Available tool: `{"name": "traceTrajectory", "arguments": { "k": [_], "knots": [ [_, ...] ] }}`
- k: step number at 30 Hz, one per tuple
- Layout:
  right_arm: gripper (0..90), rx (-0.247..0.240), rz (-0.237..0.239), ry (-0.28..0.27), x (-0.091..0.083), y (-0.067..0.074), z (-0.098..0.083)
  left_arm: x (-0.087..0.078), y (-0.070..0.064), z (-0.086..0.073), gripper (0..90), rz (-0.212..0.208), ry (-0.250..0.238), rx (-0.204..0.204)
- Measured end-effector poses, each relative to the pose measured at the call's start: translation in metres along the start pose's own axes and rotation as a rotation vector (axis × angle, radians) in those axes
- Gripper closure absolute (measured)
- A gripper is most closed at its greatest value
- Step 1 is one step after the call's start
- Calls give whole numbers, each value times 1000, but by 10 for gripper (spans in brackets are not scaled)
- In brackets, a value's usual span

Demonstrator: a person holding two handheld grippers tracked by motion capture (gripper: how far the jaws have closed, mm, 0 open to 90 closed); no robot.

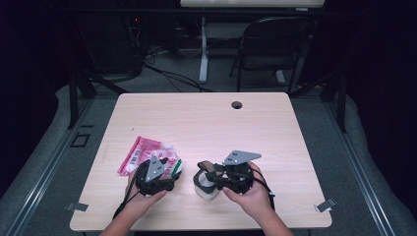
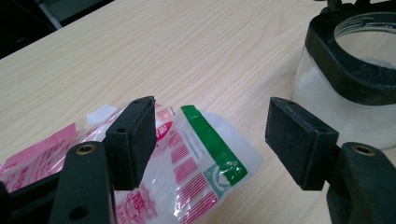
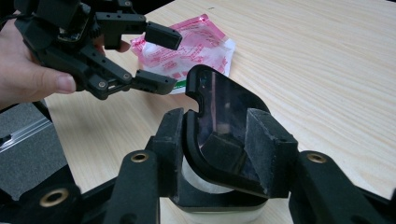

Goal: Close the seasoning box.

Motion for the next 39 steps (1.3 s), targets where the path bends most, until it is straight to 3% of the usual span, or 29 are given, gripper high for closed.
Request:
{"name": "traceTrajectory", "arguments": {
  "k": [39],
  "knots": [
    [529,-32,7,24,5,8,-5,0,-2,2,347,-6,-9,8]
  ]
}}
Point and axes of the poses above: each handheld gripper's, and its own axes: x roughly forward along the jaws, z roughly out of its top, y roughly to its left, the point moved 5 cm from there along x, roughly forward along the jaws, and after that the axes turned 11 degrees about -x, right-handed, at the moved point
